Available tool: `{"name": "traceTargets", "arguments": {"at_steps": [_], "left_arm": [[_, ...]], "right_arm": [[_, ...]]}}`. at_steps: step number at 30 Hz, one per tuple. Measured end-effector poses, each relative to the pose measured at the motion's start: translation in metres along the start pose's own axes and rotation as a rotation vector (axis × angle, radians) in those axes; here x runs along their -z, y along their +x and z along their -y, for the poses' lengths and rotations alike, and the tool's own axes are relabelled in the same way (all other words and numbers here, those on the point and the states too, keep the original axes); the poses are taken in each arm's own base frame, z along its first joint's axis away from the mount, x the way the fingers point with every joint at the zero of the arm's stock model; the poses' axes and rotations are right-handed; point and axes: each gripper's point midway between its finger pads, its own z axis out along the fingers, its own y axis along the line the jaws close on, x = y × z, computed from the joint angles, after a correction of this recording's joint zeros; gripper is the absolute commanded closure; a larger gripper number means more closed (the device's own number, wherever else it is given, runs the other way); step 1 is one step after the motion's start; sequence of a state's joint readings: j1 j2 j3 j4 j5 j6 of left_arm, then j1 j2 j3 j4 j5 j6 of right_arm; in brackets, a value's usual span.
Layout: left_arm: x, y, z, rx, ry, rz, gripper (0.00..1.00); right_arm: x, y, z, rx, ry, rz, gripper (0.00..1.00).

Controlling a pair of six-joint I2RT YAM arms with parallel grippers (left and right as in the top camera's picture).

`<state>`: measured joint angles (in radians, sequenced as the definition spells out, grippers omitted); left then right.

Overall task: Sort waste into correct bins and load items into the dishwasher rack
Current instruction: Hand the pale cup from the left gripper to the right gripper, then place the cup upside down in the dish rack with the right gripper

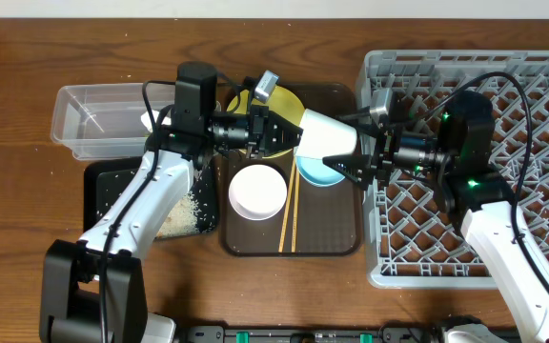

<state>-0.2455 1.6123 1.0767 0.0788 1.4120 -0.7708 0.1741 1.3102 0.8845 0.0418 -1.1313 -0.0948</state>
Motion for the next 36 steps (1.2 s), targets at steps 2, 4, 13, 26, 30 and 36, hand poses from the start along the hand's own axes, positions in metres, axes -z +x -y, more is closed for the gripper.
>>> {"name": "traceTargets", "arguments": {"at_steps": [2, 4, 13, 26, 30, 36], "left_arm": [[0.0, 0.0, 0.0, 0.0, -0.001, 0.001, 0.94], [0.0, 0.0, 0.0, 0.0, 0.0, 0.0, 0.94], [0.0, 0.0, 0.0, 0.0, -0.001, 0.001, 0.94], [0.0, -0.005, -0.006, -0.028, -0.032, 0.032, 0.77], [0.001, -0.007, -0.017, -0.017, -0.079, 0.059, 0.73], [0.013, -0.004, -0.073, 0.094, -0.343, 0.146, 0.66]], "right_arm": [[0.0, 0.0, -0.001, -0.007, -0.005, 0.001, 0.21], [0.0, 0.0, -0.002, -0.008, -0.009, 0.001, 0.23], [0.0, 0.0, -0.005, -0.015, -0.027, 0.003, 0.34], [0.0, 0.012, 0.005, -0.087, 0.036, -0.037, 0.5], [0.001, 0.021, 0.015, -0.122, 0.098, -0.064, 0.53], [0.012, 0.033, 0.042, -0.18, 0.262, -0.101, 0.59]]}}
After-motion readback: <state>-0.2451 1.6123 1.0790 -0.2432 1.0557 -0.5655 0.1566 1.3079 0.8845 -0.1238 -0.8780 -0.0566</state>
